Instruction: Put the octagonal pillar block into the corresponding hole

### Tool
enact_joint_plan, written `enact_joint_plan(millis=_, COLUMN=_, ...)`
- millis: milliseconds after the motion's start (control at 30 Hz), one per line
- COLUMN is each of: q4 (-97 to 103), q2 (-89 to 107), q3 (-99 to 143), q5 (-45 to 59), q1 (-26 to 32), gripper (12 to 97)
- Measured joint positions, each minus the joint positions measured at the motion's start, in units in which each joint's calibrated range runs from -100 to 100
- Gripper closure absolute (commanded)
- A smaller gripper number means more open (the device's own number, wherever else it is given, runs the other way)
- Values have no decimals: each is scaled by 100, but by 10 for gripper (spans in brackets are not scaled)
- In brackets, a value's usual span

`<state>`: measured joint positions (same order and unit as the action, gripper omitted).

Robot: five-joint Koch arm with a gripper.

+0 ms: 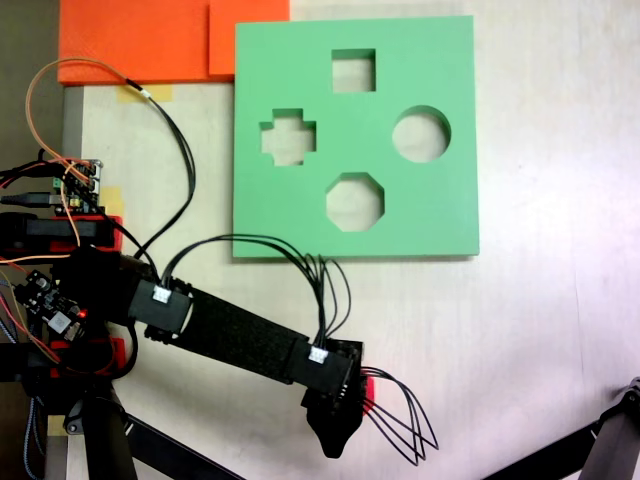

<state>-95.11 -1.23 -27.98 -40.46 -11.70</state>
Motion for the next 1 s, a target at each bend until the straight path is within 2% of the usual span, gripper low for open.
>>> enact_joint_plan(millis=433, q4=0, q2=-725, q3=0, q5=293, q1=-39, gripper=273)
enact_joint_plan(millis=567, q4=-10, q2=-766, q3=0, q5=352, q1=-44, gripper=327)
enact_joint_plan(millis=800, q4=-49, q2=-766, q3=-108, q5=352, q1=-34, gripper=592)
enact_joint_plan(millis=1000, q4=-176, q2=-766, q3=-176, q5=352, q1=-34, gripper=697)
